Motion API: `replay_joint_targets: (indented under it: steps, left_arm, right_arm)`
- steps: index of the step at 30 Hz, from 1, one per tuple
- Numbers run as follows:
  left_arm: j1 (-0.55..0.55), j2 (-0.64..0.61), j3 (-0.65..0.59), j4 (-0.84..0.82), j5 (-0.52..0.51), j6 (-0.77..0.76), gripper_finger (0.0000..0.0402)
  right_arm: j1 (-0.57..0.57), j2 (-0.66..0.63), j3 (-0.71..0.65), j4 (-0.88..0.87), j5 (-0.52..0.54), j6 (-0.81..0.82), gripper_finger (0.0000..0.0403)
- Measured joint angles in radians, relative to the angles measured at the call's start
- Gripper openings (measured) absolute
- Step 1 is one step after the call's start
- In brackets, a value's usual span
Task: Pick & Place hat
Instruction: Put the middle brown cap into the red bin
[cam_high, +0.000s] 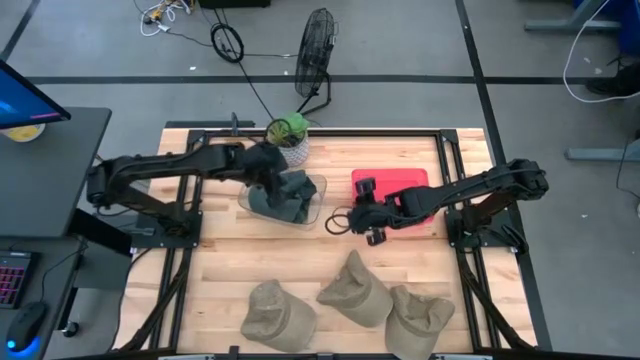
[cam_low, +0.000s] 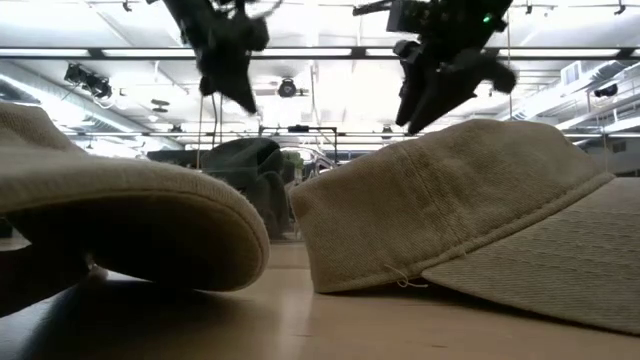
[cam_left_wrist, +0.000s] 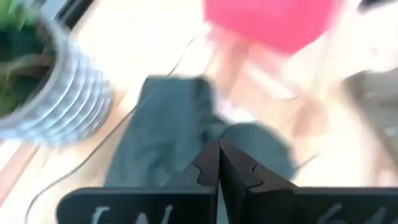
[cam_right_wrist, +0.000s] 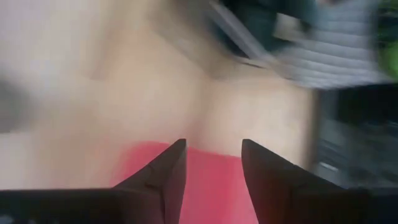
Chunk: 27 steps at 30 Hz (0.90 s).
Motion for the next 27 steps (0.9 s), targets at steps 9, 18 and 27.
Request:
replay_joint_targets:
  steps: [9, 18, 27]
  left_arm:
    - [-0.094, -0.031, 0.0, 0.125, 0.003, 0.037, 0.0011]
    - [-0.105, -0.031, -0.002, 0.122, -0.031, 0.025, 0.0011]
    - [-0.111, -0.019, -0.002, 0.13, -0.026, -0.044, 0.0012]
  right_arm:
    - [0.074, 0.0, -0.051, 0.194, -0.663, 0.047, 0.0157]
    - [0.181, 0.001, -0.228, 0.494, -0.715, 0.148, 0.0198]
    - [0.226, 0.001, -0.376, 0.678, -0.714, 0.11, 0.0269]
